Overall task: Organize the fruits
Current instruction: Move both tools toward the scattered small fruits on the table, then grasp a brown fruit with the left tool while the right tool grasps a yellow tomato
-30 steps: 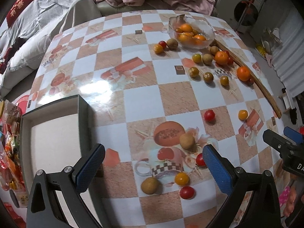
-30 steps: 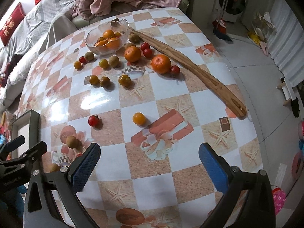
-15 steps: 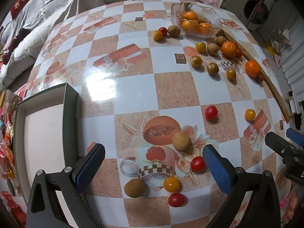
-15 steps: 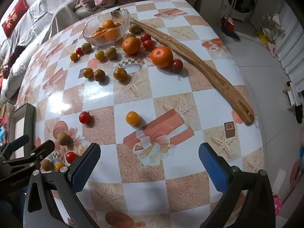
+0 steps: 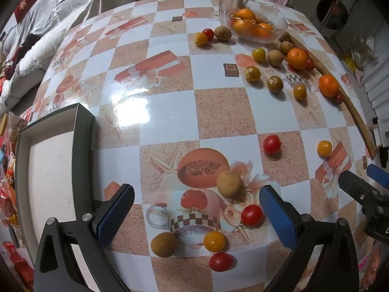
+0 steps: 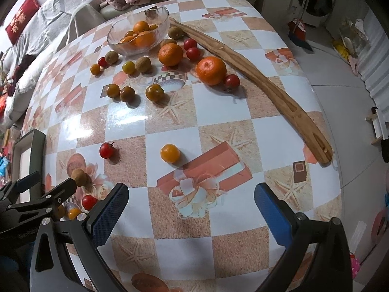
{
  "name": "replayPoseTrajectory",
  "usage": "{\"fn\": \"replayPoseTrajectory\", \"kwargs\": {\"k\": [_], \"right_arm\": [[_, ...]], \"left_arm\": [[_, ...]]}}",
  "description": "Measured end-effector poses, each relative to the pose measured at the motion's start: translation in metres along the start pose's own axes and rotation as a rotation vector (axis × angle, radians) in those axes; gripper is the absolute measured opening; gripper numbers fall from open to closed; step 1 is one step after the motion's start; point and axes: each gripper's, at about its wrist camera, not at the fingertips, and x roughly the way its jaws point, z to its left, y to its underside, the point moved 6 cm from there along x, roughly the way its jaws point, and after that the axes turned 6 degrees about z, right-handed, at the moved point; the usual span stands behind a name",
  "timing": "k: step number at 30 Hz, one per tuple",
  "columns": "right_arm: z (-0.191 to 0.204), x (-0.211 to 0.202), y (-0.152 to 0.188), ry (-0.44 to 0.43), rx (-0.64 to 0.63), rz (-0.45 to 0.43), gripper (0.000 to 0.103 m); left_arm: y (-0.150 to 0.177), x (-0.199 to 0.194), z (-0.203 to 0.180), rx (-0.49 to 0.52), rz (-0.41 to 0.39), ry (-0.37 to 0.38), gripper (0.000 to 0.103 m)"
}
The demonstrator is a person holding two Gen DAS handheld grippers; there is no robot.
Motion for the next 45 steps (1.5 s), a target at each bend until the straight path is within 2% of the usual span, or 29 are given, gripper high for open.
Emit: {"fn": "replayPoseTrajectory", "kwargs": {"k": [10, 12, 15, 16, 18, 20, 23, 25, 26, 28, 29, 30, 36, 45], "right_arm": [[0.009, 0.019, -0.012, 0.013, -0.053, 0.017, 0.101], [0.012, 0.023, -0.014, 0.011, -0.066, 0.022, 0.093], [0.016, 0.031, -0.018, 0.009, -0.084, 0.034, 0.088], [0.017, 0.033, -0.019, 0.008, -0.09, 0.037, 0.086], [0.021, 0.038, -0.021, 0.001, -0.103, 0.052, 0.073], [0.023, 0.038, -0.023, 0.024, -0.111, 0.038, 0.07], [0.03, 0.038, -0.025, 0.033, -0.149, 0.031, 0.056], [0.034, 0.038, -0.026, 0.04, -0.166, 0.026, 0.047], [0.034, 0.038, -0.026, 0.041, -0.172, 0.022, 0.039], [0.035, 0.037, -0.027, 0.035, -0.176, 0.016, 0.026], [0.034, 0.037, -0.027, 0.025, -0.173, 0.016, 0.022], [0.032, 0.036, -0.027, 0.006, -0.162, 0.018, 0.022], [0.019, 0.03, -0.024, -0.097, -0.089, 0.027, 0.022], [0.024, 0.013, -0.013, -0.143, -0.105, 0.044, 0.022]], "left_arm": [[-0.007, 0.019, -0.003, 0.03, 0.011, -0.029, 0.103], [-0.008, 0.021, -0.004, 0.031, 0.013, -0.029, 0.103], [-0.01, 0.023, -0.006, 0.036, 0.013, -0.032, 0.103], [-0.01, 0.024, -0.007, 0.039, 0.016, -0.031, 0.096], [-0.009, 0.029, -0.01, 0.045, 0.045, -0.024, 0.086], [-0.01, 0.029, -0.008, 0.023, 0.047, -0.015, 0.086], [-0.009, 0.027, -0.009, 0.02, 0.042, -0.002, 0.079], [-0.007, 0.024, -0.013, 0.033, 0.032, 0.004, 0.066], [-0.006, 0.022, -0.016, 0.044, 0.024, 0.008, 0.062], [-0.003, 0.018, -0.024, 0.058, 0.012, 0.026, 0.037], [-0.002, 0.016, -0.03, 0.07, 0.003, 0.029, 0.031], [-0.002, 0.015, -0.032, 0.074, 0.004, 0.037, 0.026], [-0.004, 0.004, -0.026, 0.014, 0.008, 0.109, 0.026], [0.002, -0.035, 0.003, -0.017, -0.056, 0.135, 0.026]]}}
